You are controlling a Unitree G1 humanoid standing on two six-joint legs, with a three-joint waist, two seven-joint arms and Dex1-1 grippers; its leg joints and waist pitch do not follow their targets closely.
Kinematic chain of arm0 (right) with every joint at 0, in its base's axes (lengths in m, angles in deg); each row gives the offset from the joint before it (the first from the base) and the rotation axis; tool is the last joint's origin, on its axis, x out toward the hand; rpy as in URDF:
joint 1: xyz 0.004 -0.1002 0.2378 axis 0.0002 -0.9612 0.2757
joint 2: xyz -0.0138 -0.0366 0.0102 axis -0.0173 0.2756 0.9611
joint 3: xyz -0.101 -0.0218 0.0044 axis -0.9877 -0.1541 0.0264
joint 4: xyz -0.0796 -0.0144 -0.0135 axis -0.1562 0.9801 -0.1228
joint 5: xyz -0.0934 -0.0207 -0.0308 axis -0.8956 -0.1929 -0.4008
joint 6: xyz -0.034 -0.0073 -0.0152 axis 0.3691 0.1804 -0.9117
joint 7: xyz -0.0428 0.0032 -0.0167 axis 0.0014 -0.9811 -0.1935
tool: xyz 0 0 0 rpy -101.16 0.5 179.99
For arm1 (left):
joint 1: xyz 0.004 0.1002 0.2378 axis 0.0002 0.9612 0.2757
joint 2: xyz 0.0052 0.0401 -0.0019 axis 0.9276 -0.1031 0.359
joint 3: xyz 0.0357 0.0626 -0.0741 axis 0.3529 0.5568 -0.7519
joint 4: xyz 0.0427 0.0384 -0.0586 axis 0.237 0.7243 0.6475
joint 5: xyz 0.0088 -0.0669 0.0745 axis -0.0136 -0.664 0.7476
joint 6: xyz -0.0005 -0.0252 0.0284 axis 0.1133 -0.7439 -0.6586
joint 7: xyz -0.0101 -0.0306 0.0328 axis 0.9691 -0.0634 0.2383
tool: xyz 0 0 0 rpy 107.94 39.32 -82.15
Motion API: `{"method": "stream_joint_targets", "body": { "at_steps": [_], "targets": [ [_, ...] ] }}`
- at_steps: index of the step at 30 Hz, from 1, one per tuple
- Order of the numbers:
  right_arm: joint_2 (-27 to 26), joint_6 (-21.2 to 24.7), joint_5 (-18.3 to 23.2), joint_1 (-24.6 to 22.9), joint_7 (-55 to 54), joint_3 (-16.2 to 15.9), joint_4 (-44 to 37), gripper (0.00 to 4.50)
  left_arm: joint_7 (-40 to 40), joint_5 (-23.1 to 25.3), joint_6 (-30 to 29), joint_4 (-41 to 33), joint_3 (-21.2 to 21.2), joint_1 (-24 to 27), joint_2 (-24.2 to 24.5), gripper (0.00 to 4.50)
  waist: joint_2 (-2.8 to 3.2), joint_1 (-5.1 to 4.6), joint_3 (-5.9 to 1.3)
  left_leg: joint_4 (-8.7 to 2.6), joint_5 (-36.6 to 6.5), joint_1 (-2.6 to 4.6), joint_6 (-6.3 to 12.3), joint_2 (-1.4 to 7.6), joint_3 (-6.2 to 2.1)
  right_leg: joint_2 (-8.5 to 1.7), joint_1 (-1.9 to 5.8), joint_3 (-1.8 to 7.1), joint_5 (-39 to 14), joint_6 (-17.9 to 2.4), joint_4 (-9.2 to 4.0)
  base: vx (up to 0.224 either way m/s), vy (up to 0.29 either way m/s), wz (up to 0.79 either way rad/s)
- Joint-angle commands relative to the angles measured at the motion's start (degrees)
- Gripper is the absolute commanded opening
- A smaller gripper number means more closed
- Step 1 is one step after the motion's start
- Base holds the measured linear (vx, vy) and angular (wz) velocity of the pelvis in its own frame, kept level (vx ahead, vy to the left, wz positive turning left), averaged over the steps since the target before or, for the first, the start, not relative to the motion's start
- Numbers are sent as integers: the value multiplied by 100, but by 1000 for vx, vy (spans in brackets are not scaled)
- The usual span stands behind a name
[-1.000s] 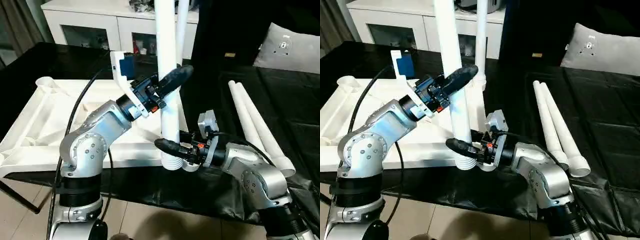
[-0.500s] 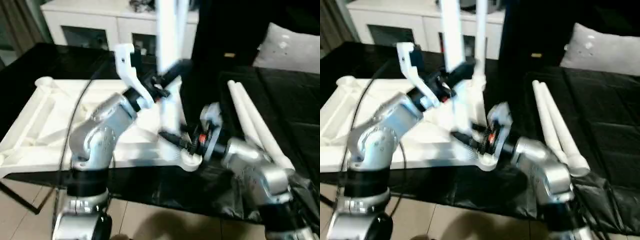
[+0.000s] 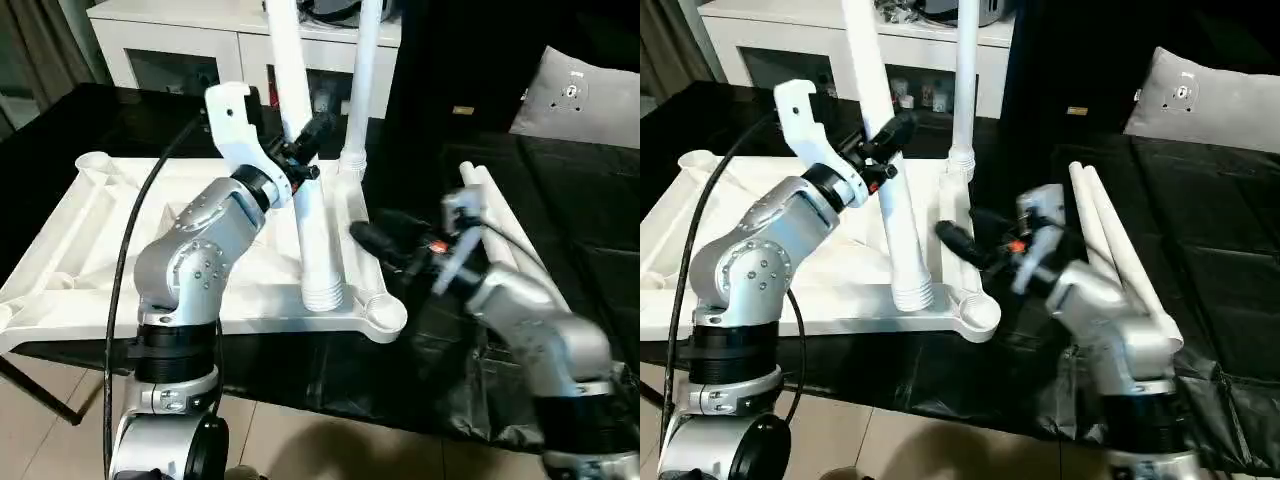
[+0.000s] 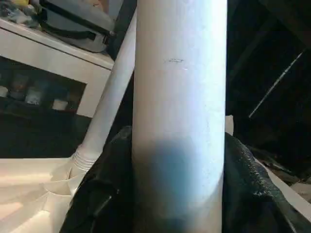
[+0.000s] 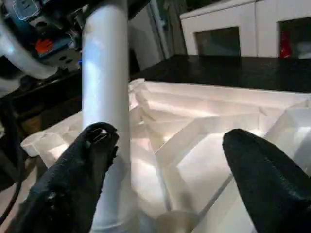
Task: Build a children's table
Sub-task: Insert table leg to table base
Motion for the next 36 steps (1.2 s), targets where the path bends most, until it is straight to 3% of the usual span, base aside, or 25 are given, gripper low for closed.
{"method": "stream_joint_targets", "body": {
  "at_steps": [1, 2, 6, 8, 10, 11, 20, 21, 23, 36],
  "targets": [
    [106, 147, 45, 155, 194, -69, -133, 434, -94, 37, -107, -75, 30, -100, -23, 175, -88, 41, -400, -361, -501, -17, 92, 40, 48, -286, 365, 227, -677, -845, -437, 0, 0, 0],
    [148, 192, 24, 167, 278, -169, -153, 444, -117, 38, -127, -98, 32, -93, -33, 175, -117, 36, -402, -356, -453, -23, 107, 33, 51, -282, 370, 227, -608, -843, -433, 0, 0, 0],
    [194, 289, -16, 189, 342, -365, -187, 450, -109, 33, -146, -147, 78, -91, -40, 175, -109, 45, -403, -349, -390, -21, 133, 39, 48, -291, 361, 225, -563, -874, -425, 0, 0, 0],
    [137, 273, -172, 264, 289, -569, -44, 450, 49, 14, -117, -197, 210, -112, -22, 175, -139, 72, -403, -353, -338, -20, 136, 45, 47, -297, 358, 226, -524, -897, -409, 0, 0, 0],
    [101, 256, -247, 306, 271, -646, 43, 450, 92, 7, -117, -218, 263, -123, -20, 175, -133, 71, -403, -358, -343, -15, 100, 52, 46, -297, 344, 223, -520, -914, -405, 0, 0, 0],
    [75, 249, -276, 329, 261, -674, 91, 450, 99, 10, -124, -226, 288, -129, -22, 175, -161, 78, -397, -361, -394, -6, 82, 56, 51, -303, 340, 228, -560, -917, -406, 0, 0, 0],
    [-261, 382, -512, 573, -71, -1006, 433, 450, 152, 324, -159, -368, 777, -31, 78, 175, -140, 128, -398, -372, -350, 14, -51, 61, 44, -295, 342, 238, -223, -935, -372, 0, 0, 0],
    [-289, 400, -523, 583, -100, -1028, 447, 415, 168, 349, -148, -369, 818, -31, 88, 175, -129, 131, -398, -370, -369, 16, -78, 61, 44, -296, 343, 239, -204, -930, -373, 0, 0, 0],
    [-343, 476, -566, 580, -165, -1070, 467, 415, 195, 404, -129, -383, 912, -35, 101, 175, -119, 132, -399, -374, -396, 11, -107, 60, 41, -298, 352, 242, -194, -919, -367, 0, 0, 0],
    [-664, 678, -460, 645, -374, -1006, 677, 297, 378, 581, -38, -374, 1265, -145, 81, 175, -86, 119, -406, -383, -510, 18, -213, 61, 31, -296, 354, 240, -132, -931, -365, 0, 0, 0]
  ]
}}
